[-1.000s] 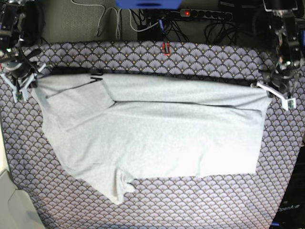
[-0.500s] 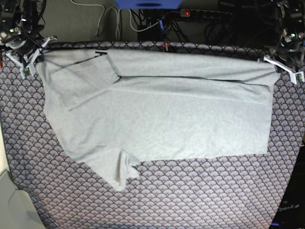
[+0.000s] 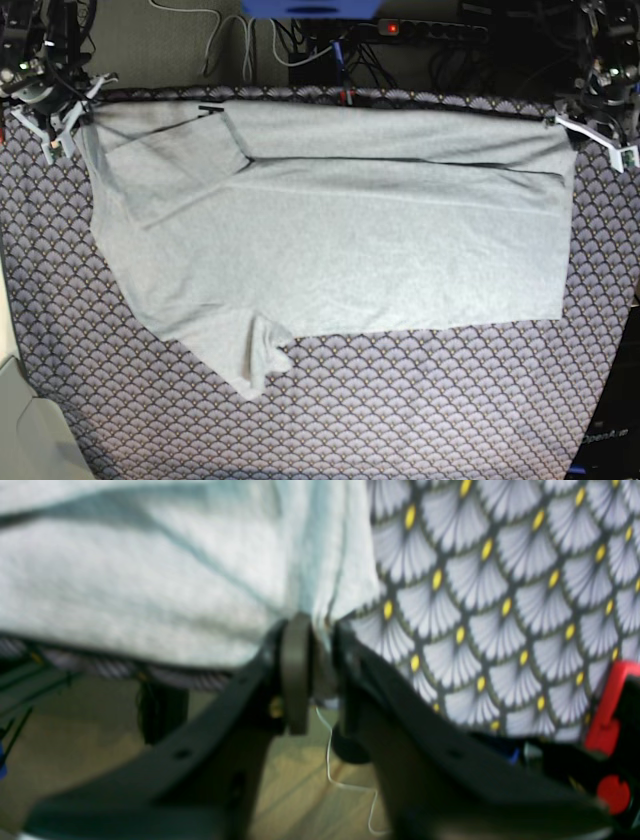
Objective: Fold the T-shirt properly
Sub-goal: 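Release the shirt and move both grippers toward the hem side, then lower both grippers onto the shirt's hem corners and grasp them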
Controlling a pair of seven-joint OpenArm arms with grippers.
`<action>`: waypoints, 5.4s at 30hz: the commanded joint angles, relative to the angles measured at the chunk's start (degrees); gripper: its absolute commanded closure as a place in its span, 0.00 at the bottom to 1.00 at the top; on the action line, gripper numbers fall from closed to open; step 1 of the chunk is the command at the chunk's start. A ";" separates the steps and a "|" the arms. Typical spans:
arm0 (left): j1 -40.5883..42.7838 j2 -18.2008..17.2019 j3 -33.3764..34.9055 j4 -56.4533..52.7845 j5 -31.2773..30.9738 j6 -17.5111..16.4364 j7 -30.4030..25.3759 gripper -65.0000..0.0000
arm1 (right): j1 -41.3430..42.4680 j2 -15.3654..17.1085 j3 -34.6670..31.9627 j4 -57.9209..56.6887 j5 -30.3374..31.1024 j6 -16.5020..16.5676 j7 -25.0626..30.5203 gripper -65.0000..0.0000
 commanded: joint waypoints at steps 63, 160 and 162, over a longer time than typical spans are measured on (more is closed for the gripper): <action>-47.26 -2.40 3.97 -38.10 0.76 0.49 -6.48 0.43 | 61.04 -1.13 -17.72 -51.56 -12.76 -0.10 19.86 0.38; -59.39 -0.29 19.53 -68.34 6.39 0.76 -33.03 1.00 | 56.74 -1.22 -17.72 -57.19 -12.85 -0.28 23.99 1.00; -59.39 -0.38 19.53 -67.72 6.30 0.76 -32.86 0.99 | 56.74 -1.22 -17.72 -57.10 -12.85 -0.28 23.99 1.00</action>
